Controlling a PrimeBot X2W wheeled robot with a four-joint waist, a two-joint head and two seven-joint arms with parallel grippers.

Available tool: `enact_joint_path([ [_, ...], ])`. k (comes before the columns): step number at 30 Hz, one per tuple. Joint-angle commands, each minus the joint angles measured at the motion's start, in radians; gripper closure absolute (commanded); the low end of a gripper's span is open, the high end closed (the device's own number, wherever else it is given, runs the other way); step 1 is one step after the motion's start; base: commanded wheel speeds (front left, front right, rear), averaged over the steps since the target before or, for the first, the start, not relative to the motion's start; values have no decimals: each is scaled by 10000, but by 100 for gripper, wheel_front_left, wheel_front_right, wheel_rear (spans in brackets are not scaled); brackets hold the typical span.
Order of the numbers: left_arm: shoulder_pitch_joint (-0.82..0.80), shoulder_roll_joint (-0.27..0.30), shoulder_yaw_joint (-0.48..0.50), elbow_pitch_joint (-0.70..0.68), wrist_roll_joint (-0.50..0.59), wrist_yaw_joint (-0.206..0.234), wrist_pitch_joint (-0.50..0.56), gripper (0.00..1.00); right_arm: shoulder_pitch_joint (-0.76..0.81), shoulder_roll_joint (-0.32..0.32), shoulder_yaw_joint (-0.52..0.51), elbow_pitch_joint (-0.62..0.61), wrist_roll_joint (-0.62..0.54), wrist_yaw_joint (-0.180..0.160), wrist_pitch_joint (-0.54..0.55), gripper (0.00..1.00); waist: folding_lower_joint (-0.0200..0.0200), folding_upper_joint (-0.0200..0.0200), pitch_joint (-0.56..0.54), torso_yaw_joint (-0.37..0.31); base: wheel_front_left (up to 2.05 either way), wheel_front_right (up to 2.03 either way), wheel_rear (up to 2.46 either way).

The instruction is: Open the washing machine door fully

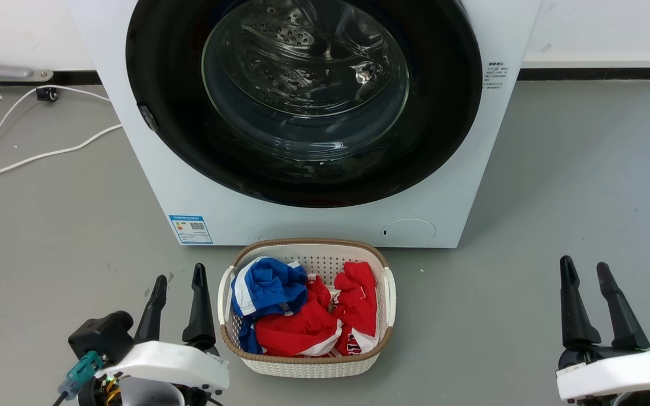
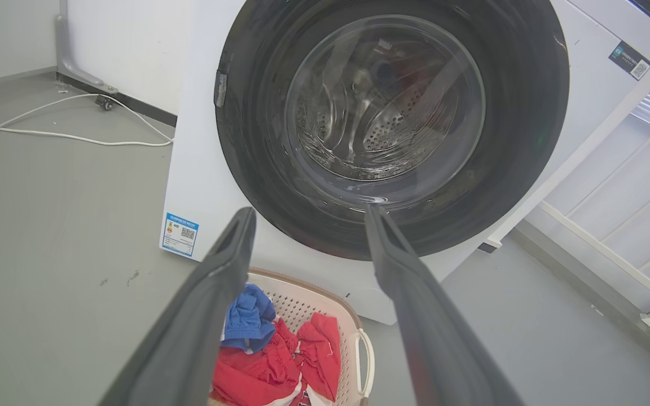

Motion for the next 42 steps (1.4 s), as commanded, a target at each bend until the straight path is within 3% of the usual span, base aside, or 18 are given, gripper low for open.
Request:
enact_joint_path([
  [1,-2,82,-59,-208,386,9,-118,0,73,1,-22,-230,-353,2,-120,0,0,0,2,16,0,0,0],
  [24,358,-111,-119,-364,2447,-268,-645,0,394,14,-71,-802,-2132,2,-643,0,0,0,-6,63,0,0,0],
  [42,542,-361,6,-150,3825,-411,-1011,0,665,24,-27,-876,-2878,2,-1015,0,0,0,-25,83,0,0,0],
])
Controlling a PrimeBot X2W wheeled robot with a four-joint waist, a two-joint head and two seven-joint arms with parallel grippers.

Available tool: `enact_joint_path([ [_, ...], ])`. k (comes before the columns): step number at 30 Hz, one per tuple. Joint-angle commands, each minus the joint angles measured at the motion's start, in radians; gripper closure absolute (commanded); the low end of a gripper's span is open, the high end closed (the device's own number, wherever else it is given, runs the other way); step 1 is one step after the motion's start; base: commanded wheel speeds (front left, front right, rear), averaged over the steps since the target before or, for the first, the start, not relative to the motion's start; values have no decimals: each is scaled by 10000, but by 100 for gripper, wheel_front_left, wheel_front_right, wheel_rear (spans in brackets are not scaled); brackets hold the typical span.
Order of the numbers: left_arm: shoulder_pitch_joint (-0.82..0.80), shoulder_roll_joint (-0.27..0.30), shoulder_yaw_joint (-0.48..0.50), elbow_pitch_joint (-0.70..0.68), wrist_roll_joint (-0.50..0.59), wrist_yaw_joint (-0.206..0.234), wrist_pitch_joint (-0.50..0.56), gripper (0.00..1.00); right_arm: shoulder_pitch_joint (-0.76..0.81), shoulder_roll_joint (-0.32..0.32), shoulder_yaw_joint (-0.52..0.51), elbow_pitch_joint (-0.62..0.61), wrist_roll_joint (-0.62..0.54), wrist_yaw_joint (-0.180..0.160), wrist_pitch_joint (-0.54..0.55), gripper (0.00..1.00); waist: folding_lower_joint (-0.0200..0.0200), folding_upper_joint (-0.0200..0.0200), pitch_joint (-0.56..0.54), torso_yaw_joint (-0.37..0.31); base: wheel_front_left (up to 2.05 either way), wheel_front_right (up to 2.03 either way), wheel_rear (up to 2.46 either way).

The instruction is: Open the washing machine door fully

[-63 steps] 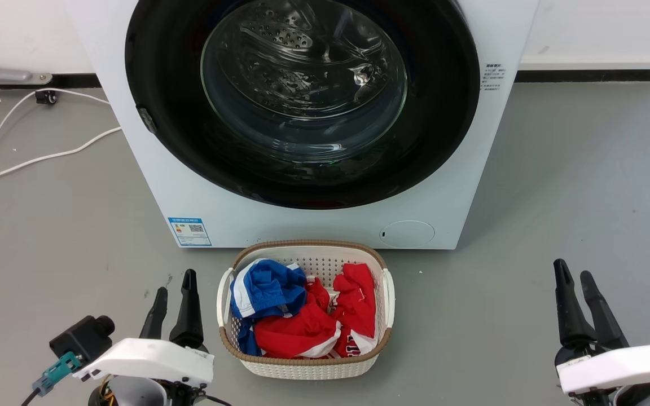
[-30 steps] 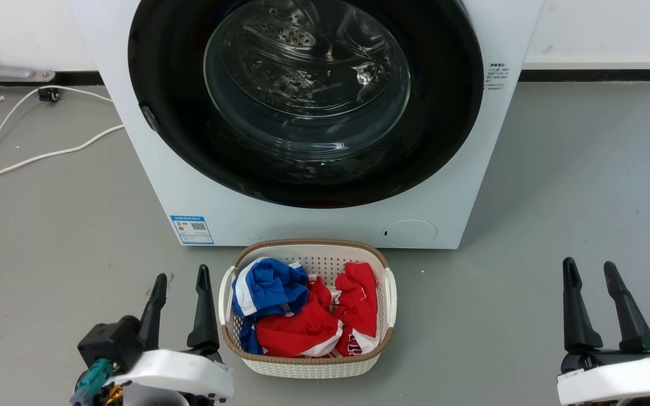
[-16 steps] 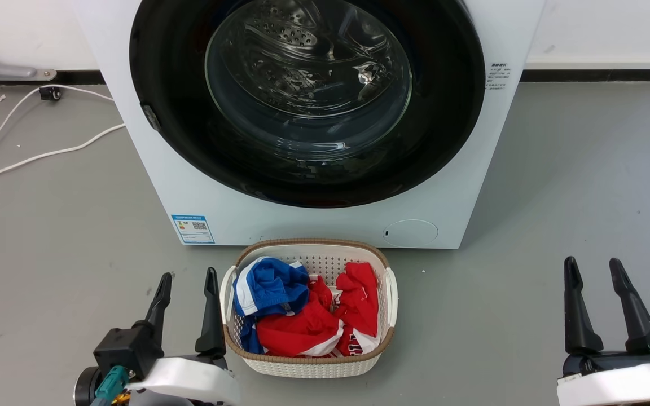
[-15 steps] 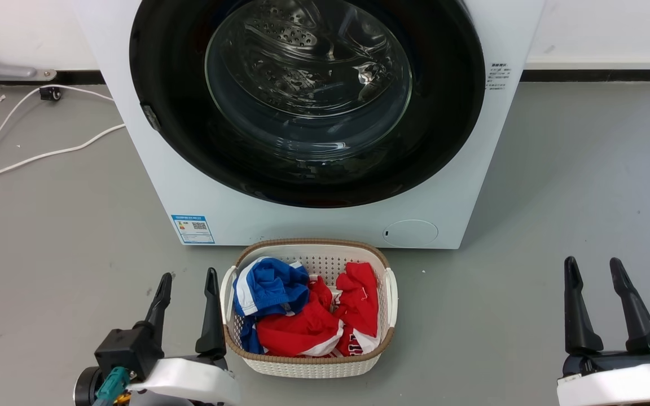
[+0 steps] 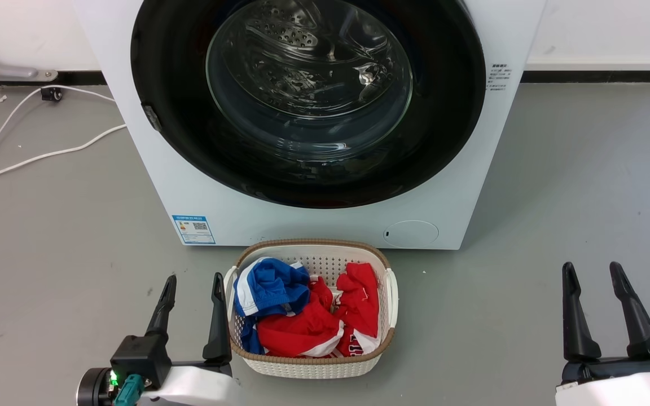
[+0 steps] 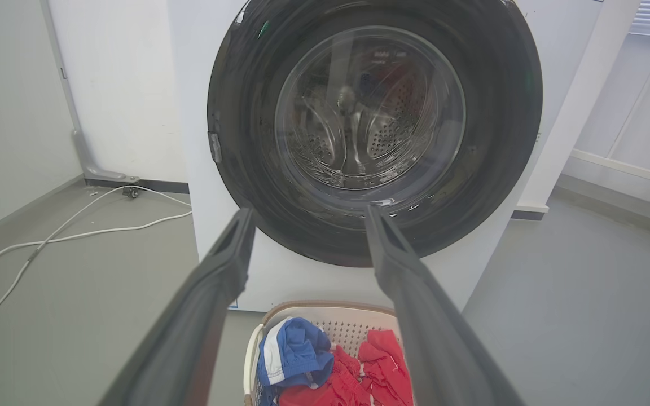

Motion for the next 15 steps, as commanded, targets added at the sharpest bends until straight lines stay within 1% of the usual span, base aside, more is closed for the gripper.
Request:
enact_joint_path([
  [1,93,1,25,-1,220,-22,-87,0,107,23,26,-50,-197,0,-118,0,0,0,-2,7,0,0,0],
  [15,241,-111,171,81,960,-92,-337,0,297,31,71,-114,-714,0,-351,0,0,0,-37,21,0,0,0],
])
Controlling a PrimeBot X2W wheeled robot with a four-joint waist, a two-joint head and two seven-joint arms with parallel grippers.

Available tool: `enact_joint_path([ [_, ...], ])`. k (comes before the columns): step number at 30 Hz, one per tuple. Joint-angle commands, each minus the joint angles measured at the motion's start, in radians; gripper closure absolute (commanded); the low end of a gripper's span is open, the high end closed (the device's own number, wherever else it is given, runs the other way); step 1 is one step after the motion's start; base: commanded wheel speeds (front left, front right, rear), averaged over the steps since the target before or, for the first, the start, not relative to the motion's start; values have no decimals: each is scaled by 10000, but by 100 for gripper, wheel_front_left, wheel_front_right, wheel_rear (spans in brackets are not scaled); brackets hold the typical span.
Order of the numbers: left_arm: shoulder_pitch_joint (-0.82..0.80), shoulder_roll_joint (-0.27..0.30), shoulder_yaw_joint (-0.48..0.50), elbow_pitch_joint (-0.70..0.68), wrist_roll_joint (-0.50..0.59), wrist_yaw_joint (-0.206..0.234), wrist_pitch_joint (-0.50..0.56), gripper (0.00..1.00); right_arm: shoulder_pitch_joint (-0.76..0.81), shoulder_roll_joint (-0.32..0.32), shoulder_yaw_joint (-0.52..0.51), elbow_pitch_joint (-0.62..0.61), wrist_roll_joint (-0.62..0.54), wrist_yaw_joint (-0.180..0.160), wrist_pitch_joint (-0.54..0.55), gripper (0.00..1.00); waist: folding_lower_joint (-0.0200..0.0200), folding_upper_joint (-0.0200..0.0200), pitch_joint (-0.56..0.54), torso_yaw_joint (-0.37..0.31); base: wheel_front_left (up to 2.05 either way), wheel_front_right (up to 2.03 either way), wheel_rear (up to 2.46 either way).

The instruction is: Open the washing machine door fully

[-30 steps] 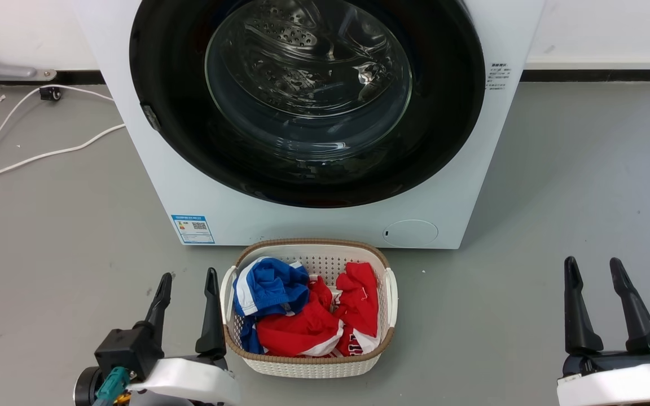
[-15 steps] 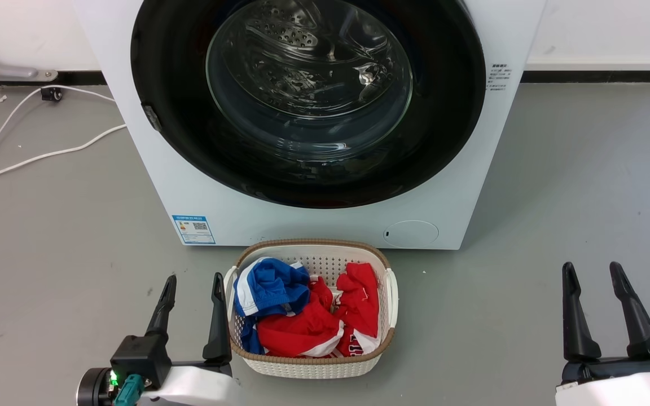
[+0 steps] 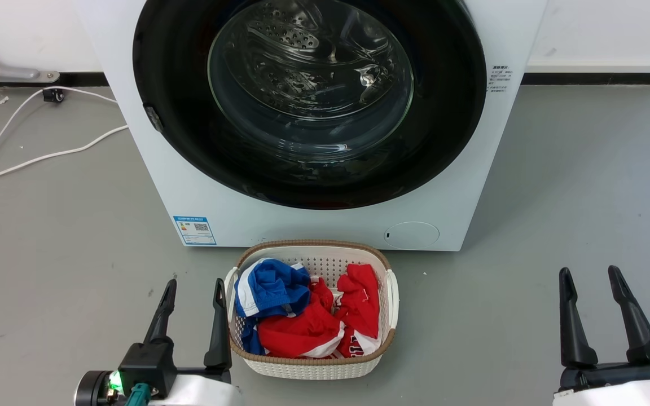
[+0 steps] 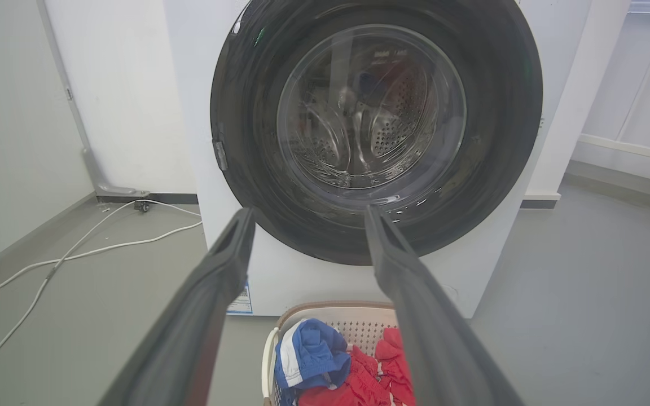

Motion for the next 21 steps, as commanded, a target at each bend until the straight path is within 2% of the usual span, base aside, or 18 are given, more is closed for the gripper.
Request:
enact_joint_path([
  [1,94,-18,-6,-10,224,-9,-84,0,127,30,16,-74,-199,0,-89,0,0,0,-2,-1,0,0,0],
  [21,141,-33,-1,132,22,109,-83,0,152,30,-30,316,293,0,-91,0,0,0,-27,11,0,0,0],
])
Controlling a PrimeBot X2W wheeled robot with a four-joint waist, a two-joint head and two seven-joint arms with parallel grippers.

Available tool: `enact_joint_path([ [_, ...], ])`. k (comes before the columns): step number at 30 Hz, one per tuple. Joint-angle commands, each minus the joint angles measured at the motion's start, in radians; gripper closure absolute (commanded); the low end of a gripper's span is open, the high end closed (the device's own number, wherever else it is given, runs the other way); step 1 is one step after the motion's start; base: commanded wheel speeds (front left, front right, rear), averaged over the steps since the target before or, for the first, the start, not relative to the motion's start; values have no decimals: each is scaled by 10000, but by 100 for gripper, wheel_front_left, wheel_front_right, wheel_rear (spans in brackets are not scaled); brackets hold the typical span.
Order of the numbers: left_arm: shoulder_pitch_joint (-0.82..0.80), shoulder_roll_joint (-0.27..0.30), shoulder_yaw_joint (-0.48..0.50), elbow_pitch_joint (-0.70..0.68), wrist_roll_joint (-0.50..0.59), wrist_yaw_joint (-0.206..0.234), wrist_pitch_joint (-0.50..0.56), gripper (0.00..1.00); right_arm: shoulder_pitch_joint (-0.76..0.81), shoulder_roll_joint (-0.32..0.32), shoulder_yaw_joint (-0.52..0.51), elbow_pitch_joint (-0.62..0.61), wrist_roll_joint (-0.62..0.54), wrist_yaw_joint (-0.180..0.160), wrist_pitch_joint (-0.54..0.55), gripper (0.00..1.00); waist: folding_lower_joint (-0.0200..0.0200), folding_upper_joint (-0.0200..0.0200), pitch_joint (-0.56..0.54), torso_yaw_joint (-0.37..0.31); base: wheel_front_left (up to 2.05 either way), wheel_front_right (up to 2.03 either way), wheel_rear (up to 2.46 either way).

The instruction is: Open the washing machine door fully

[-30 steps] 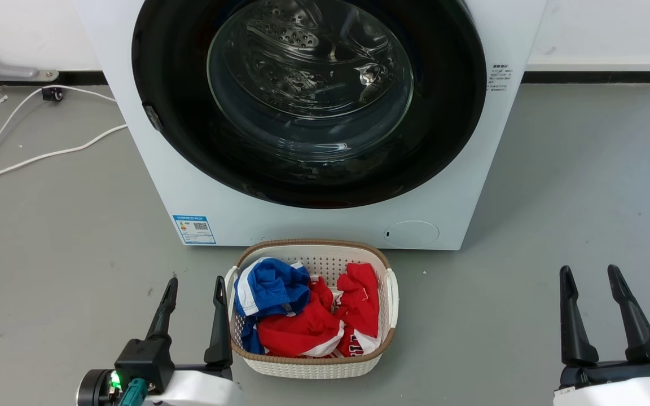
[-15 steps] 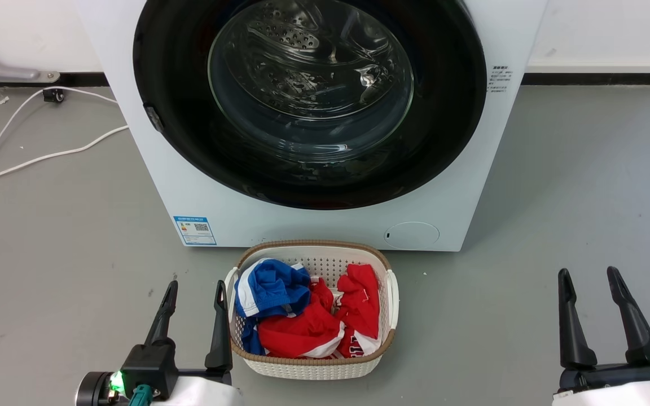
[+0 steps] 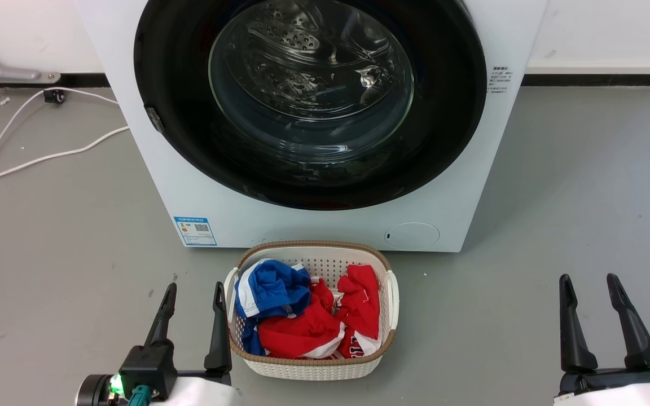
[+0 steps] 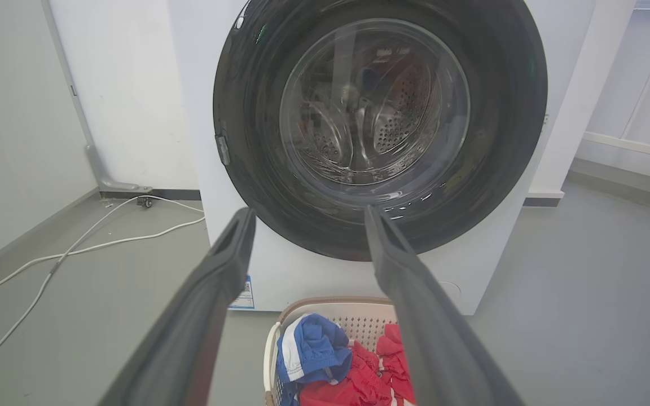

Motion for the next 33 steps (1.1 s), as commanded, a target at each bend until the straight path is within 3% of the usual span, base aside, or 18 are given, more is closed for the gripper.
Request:
enact_joint_path([
  [1,100,-20,7,18,-11,32,-28,0,90,30,-8,36,34,-3,-24,0,0,0,3,5,0,0,0],
  [13,97,-19,-1,89,-69,85,-28,0,55,30,4,134,76,-3,-24,0,0,0,-1,22,0,0,0],
  [14,102,-19,3,93,-71,84,-28,0,51,30,18,136,81,-1,-24,16,0,0,-2,17,0,0,0],
  [16,109,-19,10,101,-83,81,-28,0,38,30,12,101,116,-3,-24,100,0,0,-2,9,0,0,0],
  [20,125,-19,13,103,-94,74,-28,0,35,30,77,68,273,-3,-24,100,0,0,-3,-8,0,0,0],
  [23,129,-20,12,115,-99,68,-28,0,7,31,261,117,1577,-1,-24,100,0,0,3,-21,0,0,0],
  [33,102,-18,-15,208,-127,55,-28,0,-35,23,964,393,9133,-1,-22,100,0,0,-3,-8,0,0,0],
])
